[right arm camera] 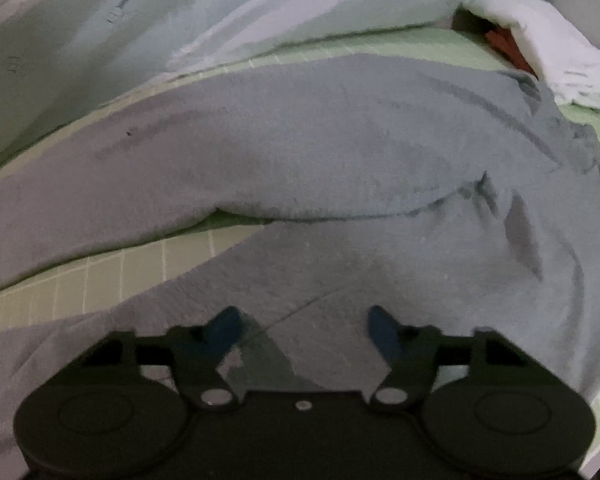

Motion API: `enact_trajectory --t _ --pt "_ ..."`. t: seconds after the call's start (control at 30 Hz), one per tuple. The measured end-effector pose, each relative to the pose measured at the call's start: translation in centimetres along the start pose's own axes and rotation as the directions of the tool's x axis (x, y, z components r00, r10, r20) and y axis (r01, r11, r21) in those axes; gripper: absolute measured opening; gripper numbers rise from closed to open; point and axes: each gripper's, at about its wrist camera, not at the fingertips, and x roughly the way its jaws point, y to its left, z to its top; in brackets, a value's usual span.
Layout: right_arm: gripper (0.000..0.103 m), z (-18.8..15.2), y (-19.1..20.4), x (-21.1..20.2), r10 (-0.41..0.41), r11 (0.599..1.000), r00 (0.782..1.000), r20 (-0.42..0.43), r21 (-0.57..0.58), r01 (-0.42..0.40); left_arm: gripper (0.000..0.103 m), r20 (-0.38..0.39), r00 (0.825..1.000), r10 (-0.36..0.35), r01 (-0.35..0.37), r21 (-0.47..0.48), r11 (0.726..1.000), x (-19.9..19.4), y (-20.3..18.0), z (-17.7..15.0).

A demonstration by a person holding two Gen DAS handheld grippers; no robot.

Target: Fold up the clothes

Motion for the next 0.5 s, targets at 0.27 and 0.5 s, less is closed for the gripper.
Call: enact_trajectory --t 0.27,0.5 --pt "0.000 -0.2 0.4 -0.5 0.031 0.999 0.999 0.015 -0.010 -0.031 0.003 0.029 0.999 -0.039 0.037 0.052 0.998 -0.8 -0.7 0.2" --pt "0.000 0.0 0.3 -2.2 0.063 0.998 0.995 0.074 -0.031 -0.061 0.002 0.063 0.997 -0.053 0.054 -0.024 0.998 -2.5 0.6 0.3"
